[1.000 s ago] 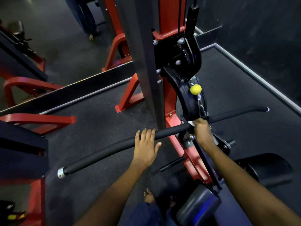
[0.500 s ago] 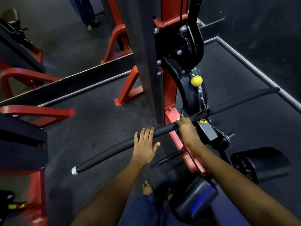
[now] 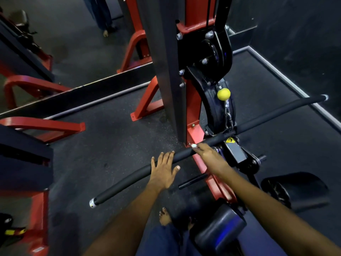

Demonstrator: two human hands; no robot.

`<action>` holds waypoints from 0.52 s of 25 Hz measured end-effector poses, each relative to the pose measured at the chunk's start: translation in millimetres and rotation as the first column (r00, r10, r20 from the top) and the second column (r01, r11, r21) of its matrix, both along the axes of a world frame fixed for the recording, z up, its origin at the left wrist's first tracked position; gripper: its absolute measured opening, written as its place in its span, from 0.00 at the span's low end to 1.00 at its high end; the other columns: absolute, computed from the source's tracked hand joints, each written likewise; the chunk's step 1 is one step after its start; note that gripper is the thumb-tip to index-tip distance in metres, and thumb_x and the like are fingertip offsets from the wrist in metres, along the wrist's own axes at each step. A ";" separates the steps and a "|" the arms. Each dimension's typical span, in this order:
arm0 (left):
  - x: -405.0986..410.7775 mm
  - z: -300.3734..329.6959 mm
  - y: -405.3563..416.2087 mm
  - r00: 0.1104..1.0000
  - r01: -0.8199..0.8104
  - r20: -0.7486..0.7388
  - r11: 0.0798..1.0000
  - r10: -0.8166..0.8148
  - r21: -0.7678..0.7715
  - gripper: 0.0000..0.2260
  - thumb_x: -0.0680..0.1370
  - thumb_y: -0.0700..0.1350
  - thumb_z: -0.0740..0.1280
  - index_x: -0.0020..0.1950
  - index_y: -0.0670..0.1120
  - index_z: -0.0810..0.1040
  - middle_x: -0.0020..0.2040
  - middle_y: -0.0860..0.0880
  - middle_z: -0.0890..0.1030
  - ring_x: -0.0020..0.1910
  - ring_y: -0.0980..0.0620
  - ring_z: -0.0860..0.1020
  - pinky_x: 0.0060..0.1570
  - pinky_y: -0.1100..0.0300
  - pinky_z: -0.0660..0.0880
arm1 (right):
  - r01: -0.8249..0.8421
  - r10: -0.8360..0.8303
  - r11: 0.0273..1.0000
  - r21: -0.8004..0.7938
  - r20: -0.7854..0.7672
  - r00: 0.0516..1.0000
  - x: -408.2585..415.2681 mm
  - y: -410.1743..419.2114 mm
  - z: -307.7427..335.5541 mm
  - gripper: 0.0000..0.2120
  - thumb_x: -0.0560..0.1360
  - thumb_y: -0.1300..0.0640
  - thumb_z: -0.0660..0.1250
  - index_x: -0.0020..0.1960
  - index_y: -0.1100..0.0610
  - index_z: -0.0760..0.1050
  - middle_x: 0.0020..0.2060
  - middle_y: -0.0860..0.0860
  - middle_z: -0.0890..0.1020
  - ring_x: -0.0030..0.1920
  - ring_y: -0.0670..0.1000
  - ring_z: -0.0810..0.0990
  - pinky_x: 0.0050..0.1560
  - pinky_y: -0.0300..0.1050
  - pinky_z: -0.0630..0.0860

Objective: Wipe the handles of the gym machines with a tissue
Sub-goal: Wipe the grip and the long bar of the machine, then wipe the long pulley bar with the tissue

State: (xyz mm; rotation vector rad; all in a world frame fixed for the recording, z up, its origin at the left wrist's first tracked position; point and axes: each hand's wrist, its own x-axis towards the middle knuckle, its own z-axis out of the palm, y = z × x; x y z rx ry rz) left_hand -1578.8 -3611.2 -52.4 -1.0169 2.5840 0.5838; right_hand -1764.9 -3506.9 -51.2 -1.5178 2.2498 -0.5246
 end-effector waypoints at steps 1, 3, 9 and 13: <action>-0.8 -0.1 0.7 1.000 -0.008 0.017 1.000 0.008 0.015 0.28 0.83 0.58 0.49 0.80 0.49 0.44 0.79 0.51 0.50 0.78 0.49 0.44 0.74 0.42 0.38 | 0.080 -0.080 0.997 -0.004 -0.049 0.996 -21.3 8.8 2.1 0.09 0.78 0.57 0.59 0.53 0.52 0.76 0.50 0.53 0.77 0.54 0.54 0.75 0.55 0.47 0.71; -3.3 -0.7 5.2 0.998 -0.024 0.051 0.999 0.022 0.039 0.29 0.83 0.59 0.48 0.80 0.47 0.44 0.80 0.50 0.48 0.78 0.49 0.43 0.74 0.42 0.37 | 0.450 -0.450 0.893 -0.021 0.019 0.893 -53.8 22.2 3.5 0.08 0.77 0.57 0.58 0.42 0.54 0.74 0.40 0.53 0.78 0.44 0.55 0.76 0.43 0.43 0.71; -23.9 17.8 13.8 0.997 -0.074 0.035 0.991 0.070 0.115 0.29 0.83 0.58 0.48 0.79 0.43 0.48 0.79 0.46 0.53 0.78 0.48 0.49 0.75 0.44 0.40 | 0.401 -0.401 0.914 0.055 -0.015 0.916 -27.7 30.8 1.4 0.15 0.80 0.65 0.52 0.61 0.69 0.72 0.56 0.61 0.74 0.53 0.54 0.71 0.35 0.22 0.65; -40.7 51.1 13.4 0.995 -0.069 -0.067 0.996 0.072 0.053 0.27 0.83 0.55 0.53 0.78 0.43 0.53 0.78 0.45 0.58 0.77 0.48 0.54 0.74 0.44 0.44 | 0.532 -0.520 0.845 -0.058 0.144 0.842 -27.0 39.7 33.0 0.08 0.75 0.65 0.63 0.51 0.66 0.78 0.48 0.62 0.79 0.51 0.61 0.78 0.48 0.45 0.68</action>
